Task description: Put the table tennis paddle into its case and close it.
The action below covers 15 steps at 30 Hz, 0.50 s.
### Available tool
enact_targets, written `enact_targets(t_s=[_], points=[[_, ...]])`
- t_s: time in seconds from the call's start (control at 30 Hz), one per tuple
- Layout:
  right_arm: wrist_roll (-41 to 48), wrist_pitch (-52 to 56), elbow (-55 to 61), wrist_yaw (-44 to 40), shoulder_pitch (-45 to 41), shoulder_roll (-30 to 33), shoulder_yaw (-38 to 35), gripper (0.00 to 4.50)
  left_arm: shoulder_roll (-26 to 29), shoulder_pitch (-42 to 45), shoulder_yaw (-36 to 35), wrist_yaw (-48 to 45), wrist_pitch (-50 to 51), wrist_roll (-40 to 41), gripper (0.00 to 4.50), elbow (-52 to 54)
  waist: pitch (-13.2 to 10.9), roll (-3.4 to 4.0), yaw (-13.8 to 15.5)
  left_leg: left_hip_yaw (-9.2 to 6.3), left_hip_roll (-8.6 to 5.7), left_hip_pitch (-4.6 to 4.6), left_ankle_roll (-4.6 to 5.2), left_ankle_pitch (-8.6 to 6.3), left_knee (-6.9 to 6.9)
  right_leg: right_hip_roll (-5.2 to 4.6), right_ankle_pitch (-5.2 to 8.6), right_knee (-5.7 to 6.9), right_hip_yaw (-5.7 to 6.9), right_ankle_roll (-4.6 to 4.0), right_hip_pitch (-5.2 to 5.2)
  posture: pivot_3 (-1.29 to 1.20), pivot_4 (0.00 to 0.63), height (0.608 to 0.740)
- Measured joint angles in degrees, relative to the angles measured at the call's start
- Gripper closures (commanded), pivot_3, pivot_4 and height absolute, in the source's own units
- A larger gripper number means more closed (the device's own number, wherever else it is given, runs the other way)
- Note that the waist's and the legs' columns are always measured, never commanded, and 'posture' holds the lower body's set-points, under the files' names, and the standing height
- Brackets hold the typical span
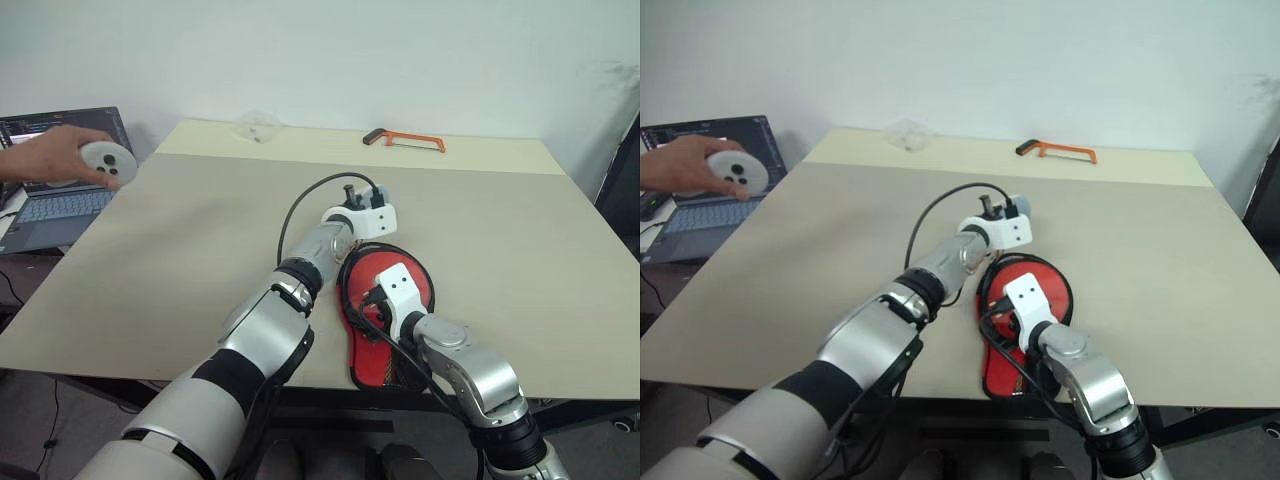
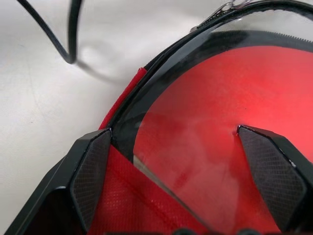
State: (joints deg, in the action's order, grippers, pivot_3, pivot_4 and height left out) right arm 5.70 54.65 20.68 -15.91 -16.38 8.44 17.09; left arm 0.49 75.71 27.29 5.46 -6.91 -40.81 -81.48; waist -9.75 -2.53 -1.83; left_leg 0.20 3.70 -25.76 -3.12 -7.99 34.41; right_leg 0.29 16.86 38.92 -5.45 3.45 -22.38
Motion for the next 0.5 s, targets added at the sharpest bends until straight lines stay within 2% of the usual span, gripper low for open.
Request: enact_targets(t_s=[0.5], points=[[0.0,1.9,3.1,0.1,2.0,-0.4,0.2,0.0,-3.2,0.0,6.8,3.3,-2.6,-6.2,4.23,-0.6,0.0,-0.02,0.1,-0.01,-0.06,0.01,-0.02,-0.01,-0.07,-0.07,0.03,-0.04,0.02,-0.01,0.01,0.0,0.15,0.74]])
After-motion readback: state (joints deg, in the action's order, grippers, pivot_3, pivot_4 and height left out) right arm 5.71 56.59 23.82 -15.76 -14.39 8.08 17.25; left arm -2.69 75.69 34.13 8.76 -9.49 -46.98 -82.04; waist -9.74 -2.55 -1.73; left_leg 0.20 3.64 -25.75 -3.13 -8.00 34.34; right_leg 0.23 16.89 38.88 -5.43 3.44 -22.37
